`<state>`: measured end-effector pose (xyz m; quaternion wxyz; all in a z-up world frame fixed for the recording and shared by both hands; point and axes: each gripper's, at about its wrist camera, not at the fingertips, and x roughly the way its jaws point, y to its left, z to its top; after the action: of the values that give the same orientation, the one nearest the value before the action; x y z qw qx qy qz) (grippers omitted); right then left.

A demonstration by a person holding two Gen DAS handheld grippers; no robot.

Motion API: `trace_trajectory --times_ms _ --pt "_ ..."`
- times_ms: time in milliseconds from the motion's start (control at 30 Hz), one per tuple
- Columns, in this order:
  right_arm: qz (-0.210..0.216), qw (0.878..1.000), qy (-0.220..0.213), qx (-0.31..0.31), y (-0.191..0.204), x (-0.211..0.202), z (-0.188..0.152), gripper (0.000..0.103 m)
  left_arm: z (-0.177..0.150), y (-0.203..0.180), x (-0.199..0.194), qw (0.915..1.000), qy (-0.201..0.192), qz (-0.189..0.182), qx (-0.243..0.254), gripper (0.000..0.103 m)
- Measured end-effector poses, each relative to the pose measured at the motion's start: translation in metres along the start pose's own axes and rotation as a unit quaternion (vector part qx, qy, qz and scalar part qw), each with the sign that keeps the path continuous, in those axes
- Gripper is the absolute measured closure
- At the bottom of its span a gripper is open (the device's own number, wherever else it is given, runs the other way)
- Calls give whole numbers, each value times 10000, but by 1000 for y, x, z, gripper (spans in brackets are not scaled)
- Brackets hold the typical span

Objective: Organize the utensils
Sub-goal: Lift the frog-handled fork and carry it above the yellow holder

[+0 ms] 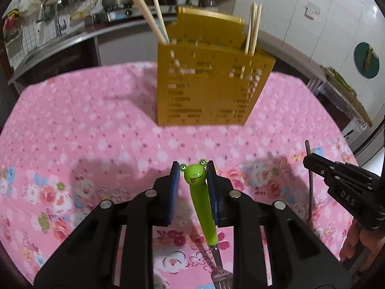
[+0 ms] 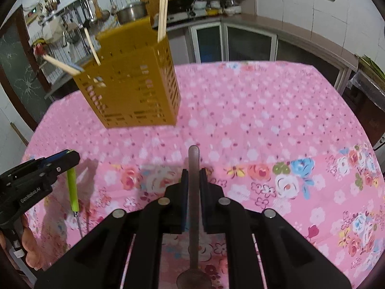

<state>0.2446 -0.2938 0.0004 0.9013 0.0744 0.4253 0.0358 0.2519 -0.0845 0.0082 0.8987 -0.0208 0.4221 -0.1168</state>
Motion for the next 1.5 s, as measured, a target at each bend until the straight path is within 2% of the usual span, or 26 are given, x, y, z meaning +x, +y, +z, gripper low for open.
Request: trace_trajectory --times_ms 167,333,800,1100,1500 --pt "93 9996 -273 5 1 -13 5 94 6 1 -21 9994 -323 -102 17 81" --pt "122 9993 -339 -65 6 -17 5 94 7 -1 -42 9980 -600 -155 96 81" --pt "196 9975 -674 -23 8 -31 15 94 18 8 -85 9934 -1128 -85 187 81" --pt "219 9957 -894 -44 11 -38 22 94 27 8 -102 9906 -1343 29 270 81" --pt "378 9865 -1589 79 7 -54 39 94 46 13 -124 9871 -1509 278 451 81"
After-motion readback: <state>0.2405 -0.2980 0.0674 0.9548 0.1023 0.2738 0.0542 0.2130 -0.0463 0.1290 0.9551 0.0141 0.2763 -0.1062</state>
